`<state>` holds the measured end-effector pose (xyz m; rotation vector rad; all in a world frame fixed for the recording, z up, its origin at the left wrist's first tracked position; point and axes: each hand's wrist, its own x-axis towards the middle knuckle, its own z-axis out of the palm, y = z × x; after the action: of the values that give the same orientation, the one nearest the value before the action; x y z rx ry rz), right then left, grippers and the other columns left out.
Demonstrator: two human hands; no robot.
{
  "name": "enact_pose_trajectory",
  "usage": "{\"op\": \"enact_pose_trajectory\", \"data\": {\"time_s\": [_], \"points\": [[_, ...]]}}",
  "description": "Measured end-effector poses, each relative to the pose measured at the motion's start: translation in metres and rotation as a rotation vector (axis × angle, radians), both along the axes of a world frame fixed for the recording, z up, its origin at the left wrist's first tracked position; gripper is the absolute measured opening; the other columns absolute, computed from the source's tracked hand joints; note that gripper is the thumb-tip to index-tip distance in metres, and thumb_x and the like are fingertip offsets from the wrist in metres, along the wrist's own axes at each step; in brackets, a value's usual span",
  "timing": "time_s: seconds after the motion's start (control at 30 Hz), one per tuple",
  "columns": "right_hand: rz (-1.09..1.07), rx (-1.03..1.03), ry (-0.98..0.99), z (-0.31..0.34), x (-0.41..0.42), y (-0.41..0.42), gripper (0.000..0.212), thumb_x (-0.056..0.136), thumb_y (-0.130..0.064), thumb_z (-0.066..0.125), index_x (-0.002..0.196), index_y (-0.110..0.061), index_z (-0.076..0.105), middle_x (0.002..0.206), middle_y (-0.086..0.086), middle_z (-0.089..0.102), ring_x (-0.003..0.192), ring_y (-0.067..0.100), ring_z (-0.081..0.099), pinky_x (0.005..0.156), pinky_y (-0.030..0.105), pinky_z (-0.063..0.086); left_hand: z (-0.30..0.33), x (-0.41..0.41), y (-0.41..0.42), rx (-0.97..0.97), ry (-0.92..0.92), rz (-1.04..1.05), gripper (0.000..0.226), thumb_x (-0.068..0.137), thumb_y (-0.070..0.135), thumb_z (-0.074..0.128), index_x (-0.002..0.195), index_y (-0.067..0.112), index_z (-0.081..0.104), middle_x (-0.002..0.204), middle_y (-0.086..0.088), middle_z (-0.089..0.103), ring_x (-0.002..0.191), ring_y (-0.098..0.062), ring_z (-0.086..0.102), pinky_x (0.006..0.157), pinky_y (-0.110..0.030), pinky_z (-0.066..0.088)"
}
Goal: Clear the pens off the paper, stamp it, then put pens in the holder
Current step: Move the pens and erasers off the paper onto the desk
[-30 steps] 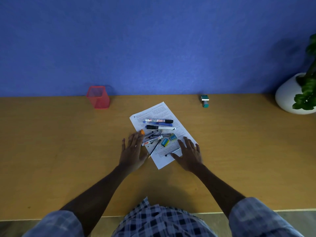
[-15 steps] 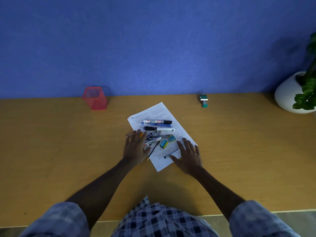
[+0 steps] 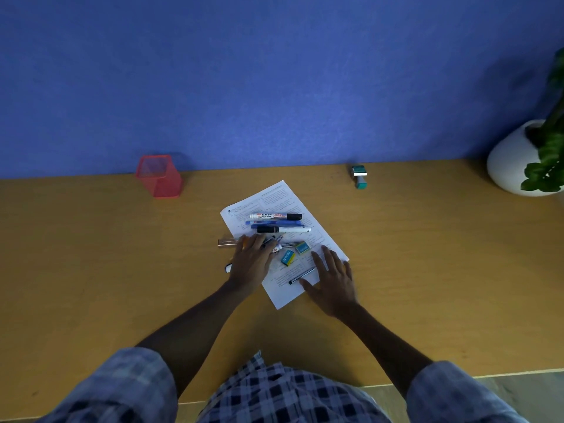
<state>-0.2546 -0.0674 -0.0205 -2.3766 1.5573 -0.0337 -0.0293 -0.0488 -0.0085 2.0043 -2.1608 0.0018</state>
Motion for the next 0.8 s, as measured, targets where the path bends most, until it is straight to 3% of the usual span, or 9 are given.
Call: {"op": "enact_pose_trajectory", "data": {"time_s": [0.17,0.4,0.6,0.8], "points": [[0.006,0.005,-0.004,0.001,0.0,0.002,0.076,0.092,-0.066,0.037,0.154,-0.024,0.022,0.165,0.005,0.011,0.152,0.026,0.012,0.122,0.051,0.015,-0.002,0.015,0.0,0.082,0.049,0.053,0.033,0.099,0.024,0.05,0.13,0.015,0.059,0.127,-0.009,0.057,0.12,-0.029,0.053,0.111,-0.047,0.033],[0.005,0.011,0.017,0.003,0.0,0.003,0.077,0.093,-0.066,0.035,0.155,-0.024,0.018,0.165,0.005,0.008,0.152,0.025,0.01,0.123,0.05,0.014,0.002,0.038,0.011,0.072,0.06,0.141,0.035,0.1,0.026,0.051,0.132,0.017,0.059,0.118,-0.004,0.061,0.116,-0.025,0.056,0.108,-0.043,0.034],[0.001,0.019,0.025,0.003,0.001,0.003,0.077,0.092,-0.067,0.036,0.155,-0.025,0.017,0.165,0.004,0.007,0.152,0.025,0.01,0.123,0.051,0.015,0.008,0.056,0.026,0.032,0.127,0.251,0.027,0.093,0.01,0.058,0.118,0.01,0.068,0.11,-0.008,0.065,0.108,-0.03,0.059,0.101,-0.045,0.039],[0.001,0.018,0.028,0.001,0.001,0.003,0.077,0.092,-0.067,0.035,0.154,-0.026,0.018,0.165,0.004,0.008,0.152,0.025,0.011,0.123,0.051,0.014,0.006,0.081,0.042,0.074,0.176,0.328,0.027,0.091,0.007,0.06,0.117,0.005,0.067,0.112,-0.012,0.065,0.111,-0.035,0.058,0.096,-0.046,0.046]]}}
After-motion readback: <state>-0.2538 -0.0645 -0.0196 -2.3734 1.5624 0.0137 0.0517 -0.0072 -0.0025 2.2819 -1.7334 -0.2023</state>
